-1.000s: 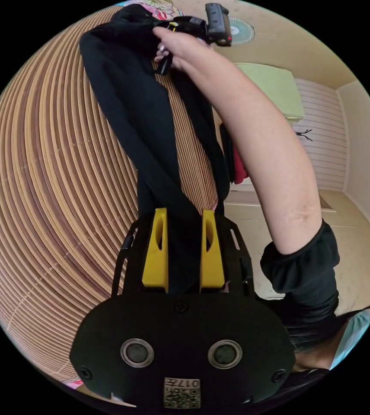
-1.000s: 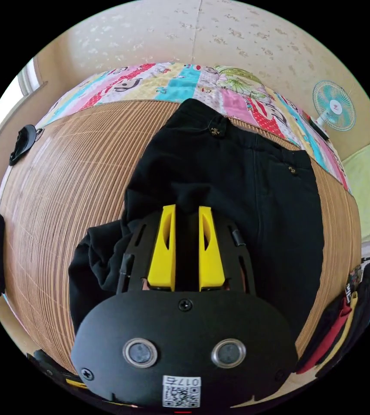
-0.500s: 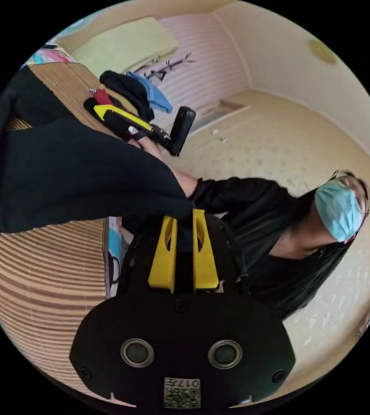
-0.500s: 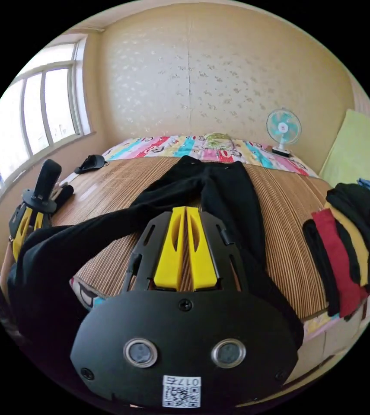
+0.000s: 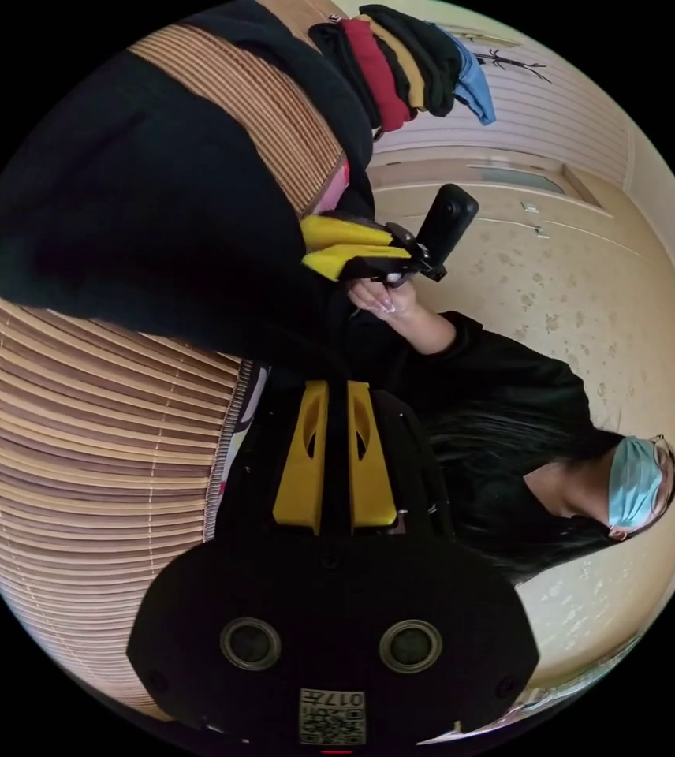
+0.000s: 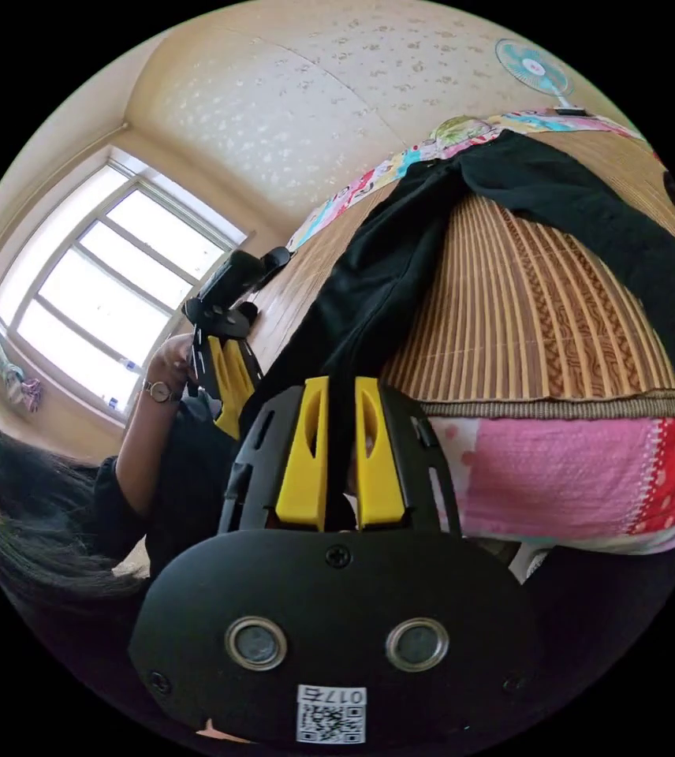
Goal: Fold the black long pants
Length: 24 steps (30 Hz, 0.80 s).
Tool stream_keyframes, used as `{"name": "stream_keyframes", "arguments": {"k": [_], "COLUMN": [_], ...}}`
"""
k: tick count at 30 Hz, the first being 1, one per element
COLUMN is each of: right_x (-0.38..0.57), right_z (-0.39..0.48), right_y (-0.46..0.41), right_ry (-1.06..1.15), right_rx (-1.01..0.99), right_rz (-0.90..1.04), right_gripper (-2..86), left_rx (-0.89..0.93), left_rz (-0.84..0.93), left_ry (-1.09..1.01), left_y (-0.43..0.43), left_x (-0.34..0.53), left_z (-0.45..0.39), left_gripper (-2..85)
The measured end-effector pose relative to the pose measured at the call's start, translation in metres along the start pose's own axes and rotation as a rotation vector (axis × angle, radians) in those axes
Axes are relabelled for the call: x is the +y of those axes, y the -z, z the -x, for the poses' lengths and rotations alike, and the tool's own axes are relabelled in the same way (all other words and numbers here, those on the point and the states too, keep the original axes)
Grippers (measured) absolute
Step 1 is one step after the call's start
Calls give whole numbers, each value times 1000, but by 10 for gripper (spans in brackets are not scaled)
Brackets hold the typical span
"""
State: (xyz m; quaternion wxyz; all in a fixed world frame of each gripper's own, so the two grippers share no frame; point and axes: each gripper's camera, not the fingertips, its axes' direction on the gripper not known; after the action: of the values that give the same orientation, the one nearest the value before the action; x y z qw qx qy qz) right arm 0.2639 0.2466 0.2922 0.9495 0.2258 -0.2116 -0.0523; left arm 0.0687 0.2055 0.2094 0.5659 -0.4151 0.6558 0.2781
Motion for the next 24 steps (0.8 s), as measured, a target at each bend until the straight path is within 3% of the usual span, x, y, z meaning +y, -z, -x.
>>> {"name": "stream_keyframes", "arguments": {"k": [4,7,9,11,13,19,24], "right_x": [-5,1,1,5,16,20,-4], "right_z": [21,24,12,-2,1,-26,-59], "right_y": [57,102,101,76,75,184,167], "right_ry": [125,187,146,42,71,-84,-110], "right_rx": [-240,-282,-222,-23,83,429,686], "right_rz": [-98,-176,-58,224,294,-90,52], "right_gripper": [42,40,43,52,66,96,137], "left_rx": [79,66,53,78,70,-14,0], "left_rz": [-60,-128,-205,-342,-414,-494,-614], "left_ry": [-189,-321,-327,-260,-161,77,39], "left_y": [9,23,34,51,57,52,52], "left_x": [24,48,59,67,71,66,57], "left_z": [-20,-42,-41,-22,-2,37,40], "left_gripper": [41,29,2,-5,-7,-4,-1]}}
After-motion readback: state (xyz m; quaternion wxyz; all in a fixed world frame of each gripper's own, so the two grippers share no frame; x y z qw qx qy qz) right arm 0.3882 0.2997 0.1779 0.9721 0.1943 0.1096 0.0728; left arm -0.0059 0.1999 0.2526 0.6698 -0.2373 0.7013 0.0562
